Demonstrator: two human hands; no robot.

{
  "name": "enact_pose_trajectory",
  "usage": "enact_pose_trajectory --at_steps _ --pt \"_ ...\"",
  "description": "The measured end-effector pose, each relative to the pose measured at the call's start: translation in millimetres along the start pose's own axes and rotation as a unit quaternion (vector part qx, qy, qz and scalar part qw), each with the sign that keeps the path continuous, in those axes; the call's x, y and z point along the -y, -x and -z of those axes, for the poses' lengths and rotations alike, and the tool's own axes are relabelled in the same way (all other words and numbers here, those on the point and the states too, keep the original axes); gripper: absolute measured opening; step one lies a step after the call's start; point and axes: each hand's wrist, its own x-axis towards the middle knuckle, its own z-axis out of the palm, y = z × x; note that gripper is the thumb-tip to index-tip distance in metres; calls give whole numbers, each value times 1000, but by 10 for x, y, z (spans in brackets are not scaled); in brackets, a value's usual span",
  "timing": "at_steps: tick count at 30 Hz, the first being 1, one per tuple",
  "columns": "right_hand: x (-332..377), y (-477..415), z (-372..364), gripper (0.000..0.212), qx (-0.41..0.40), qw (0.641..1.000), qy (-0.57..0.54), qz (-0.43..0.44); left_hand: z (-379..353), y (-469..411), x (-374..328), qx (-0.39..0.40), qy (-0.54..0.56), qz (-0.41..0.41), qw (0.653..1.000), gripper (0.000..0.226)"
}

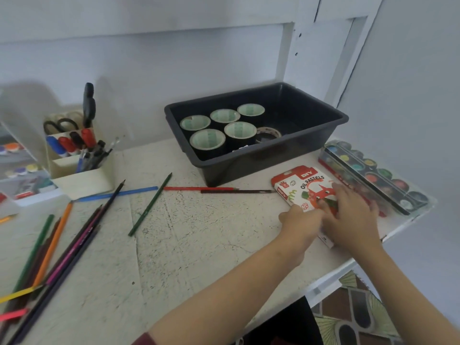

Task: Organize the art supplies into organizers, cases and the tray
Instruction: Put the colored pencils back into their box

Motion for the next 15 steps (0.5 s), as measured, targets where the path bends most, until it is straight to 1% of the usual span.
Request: enact_pose_trajectory --at_steps 3,5,7,10,11,13,15 --pt "72 31 -63 65 64 996 64 15 -19 -31 26 1 11 0 1000 58" --pt "64 40 -68 66 74 993 88 16 -36 -65 45 6 18 -1 1000 63" --pt "83 47 -67 69 69 994 88 15 25 19 -1 24 23 -3 999 54" --pt "85 42 -54 73 74 993 93 11 163 145 -57 47 37 -26 998 19" --pt "104 41 -45 72 74 994 83 12 221 148 -49 46 40 -31 998 12" --pt "165 57 -36 65 60 996 56 21 333 178 -38 39 43 -44 997 16" --pt "309 109 -52 58 49 997 43 47 481 244 -27 30 38 -55 997 27"
